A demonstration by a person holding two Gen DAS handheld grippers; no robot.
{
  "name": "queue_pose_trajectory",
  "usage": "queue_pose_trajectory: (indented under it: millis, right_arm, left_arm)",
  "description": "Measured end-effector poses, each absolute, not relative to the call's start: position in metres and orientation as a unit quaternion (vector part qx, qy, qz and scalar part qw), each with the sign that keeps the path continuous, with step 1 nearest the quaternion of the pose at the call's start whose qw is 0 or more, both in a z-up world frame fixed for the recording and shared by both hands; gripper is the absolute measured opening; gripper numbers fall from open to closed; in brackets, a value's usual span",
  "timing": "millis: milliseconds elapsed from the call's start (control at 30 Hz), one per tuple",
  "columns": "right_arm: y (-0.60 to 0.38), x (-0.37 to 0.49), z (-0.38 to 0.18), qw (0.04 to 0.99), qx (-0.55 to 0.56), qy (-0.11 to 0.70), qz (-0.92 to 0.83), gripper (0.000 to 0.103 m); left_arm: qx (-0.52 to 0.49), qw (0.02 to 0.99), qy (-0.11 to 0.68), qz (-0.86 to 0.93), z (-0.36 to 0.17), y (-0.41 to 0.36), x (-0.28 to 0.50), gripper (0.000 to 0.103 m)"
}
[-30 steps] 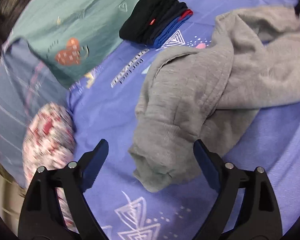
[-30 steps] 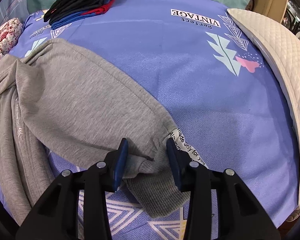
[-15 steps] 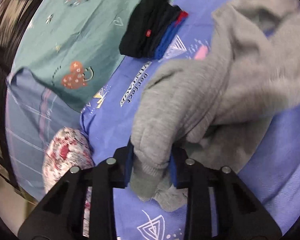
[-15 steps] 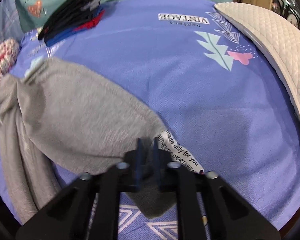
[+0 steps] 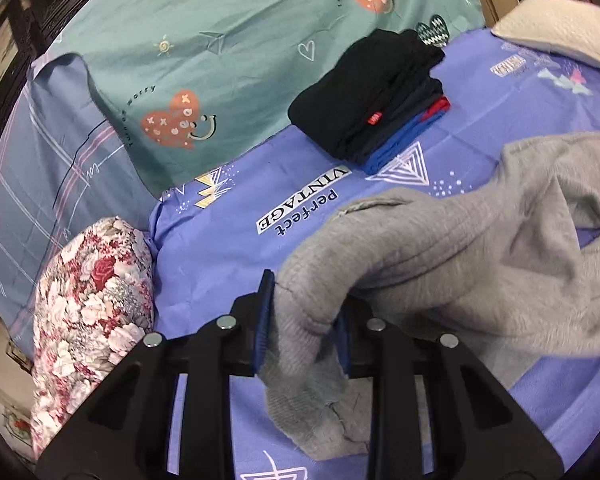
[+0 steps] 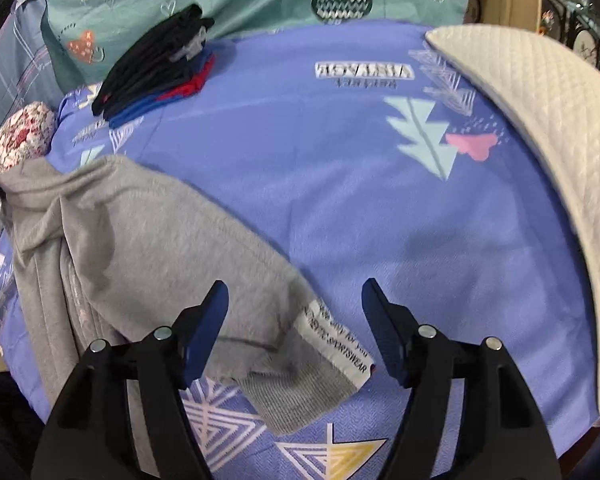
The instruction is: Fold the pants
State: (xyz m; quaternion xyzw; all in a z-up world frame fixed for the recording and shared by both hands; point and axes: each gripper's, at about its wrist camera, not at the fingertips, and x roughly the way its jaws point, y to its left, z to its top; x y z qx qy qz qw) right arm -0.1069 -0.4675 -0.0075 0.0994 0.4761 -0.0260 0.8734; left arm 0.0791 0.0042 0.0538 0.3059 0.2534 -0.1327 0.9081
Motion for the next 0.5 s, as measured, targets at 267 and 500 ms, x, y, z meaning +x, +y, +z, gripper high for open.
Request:
queue_pose_trajectory:
  millis: [267, 500]
  right_arm:
    - [-0.454, -0.102, -0.045, 0.827, 0.092, 0.554, 0.037, 0.018]
    - [-0.443, -0.096, 0.031, 0.89, 0.029, 0.455, -0.021, 0.01]
  left_arm:
    - [0.256, 0.927, 0.249, -0.117, 0.066, 0.012, 0.079, 0.028]
    - [0.173, 0.948, 0.25, -0.097, 0.101, 0.036, 0.077, 0.029]
